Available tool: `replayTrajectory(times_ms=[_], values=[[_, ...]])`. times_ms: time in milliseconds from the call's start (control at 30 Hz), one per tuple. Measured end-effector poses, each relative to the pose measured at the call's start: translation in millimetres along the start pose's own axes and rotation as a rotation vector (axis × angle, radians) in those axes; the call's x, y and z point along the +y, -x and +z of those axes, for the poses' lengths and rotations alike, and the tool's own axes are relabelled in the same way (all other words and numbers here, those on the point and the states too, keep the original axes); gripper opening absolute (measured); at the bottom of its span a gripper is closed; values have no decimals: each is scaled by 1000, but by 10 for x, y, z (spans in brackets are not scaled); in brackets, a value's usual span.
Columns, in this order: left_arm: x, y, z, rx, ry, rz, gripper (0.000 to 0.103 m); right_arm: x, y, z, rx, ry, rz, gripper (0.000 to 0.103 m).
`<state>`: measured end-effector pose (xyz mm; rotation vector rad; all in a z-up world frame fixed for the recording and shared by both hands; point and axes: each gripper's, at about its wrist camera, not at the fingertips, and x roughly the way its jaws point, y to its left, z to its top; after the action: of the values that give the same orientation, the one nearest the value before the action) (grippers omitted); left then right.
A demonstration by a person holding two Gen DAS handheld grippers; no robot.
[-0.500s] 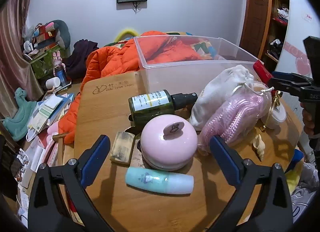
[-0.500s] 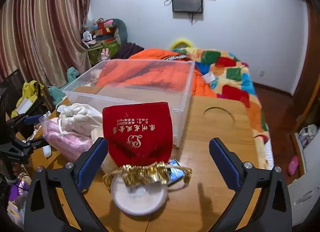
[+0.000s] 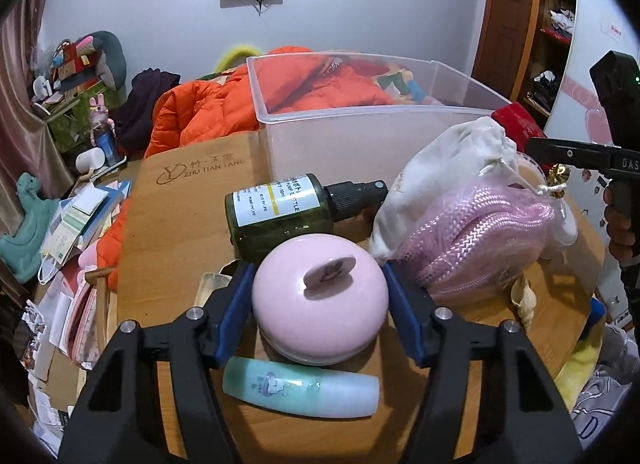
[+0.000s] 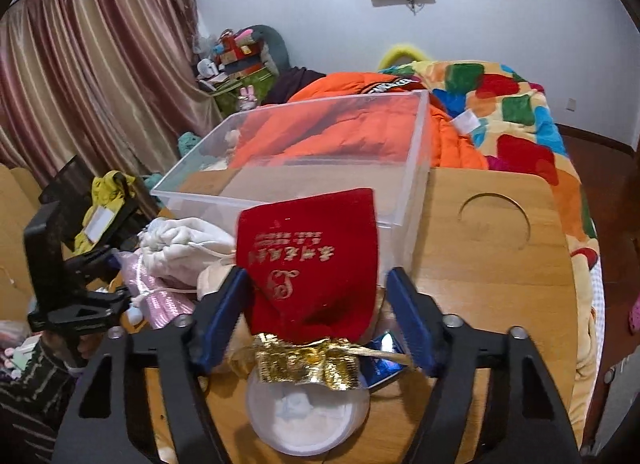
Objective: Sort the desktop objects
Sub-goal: 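Grasp the pink round compact with the left gripper while the right grasps the red pouch, then carry the pink compact and red pouch into the clear plastic box with both grippers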
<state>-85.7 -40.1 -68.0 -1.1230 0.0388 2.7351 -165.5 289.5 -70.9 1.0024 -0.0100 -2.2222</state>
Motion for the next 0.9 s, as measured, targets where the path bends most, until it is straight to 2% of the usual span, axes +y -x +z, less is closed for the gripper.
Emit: replayTrajectory(times_ms=[33, 100, 167, 200, 433, 633, 900], values=[[-7, 3, -2, -2, 1, 2, 63, 7, 0, 14, 2, 6, 4, 53], [-15, 10, -8, -6, 3, 6, 63, 22, 0, 41, 7, 13, 3, 47], [-16, 25, -7, -12, 6, 23, 63, 51, 20, 51, 1, 29, -22, 32], [-19, 47, -4, -20, 5, 30, 63, 59, 36, 57, -2, 34, -33, 29], [-3, 231, 58, -75, 18, 42, 63, 154, 253, 46, -51, 83, -133, 26], [-9, 440, 141, -130, 16, 45, 63, 228, 518, 138, -108, 110, -160, 26], [22, 550, 264, -162, 36, 27, 63, 281, 734, 245, -166, 125, -166, 26]])
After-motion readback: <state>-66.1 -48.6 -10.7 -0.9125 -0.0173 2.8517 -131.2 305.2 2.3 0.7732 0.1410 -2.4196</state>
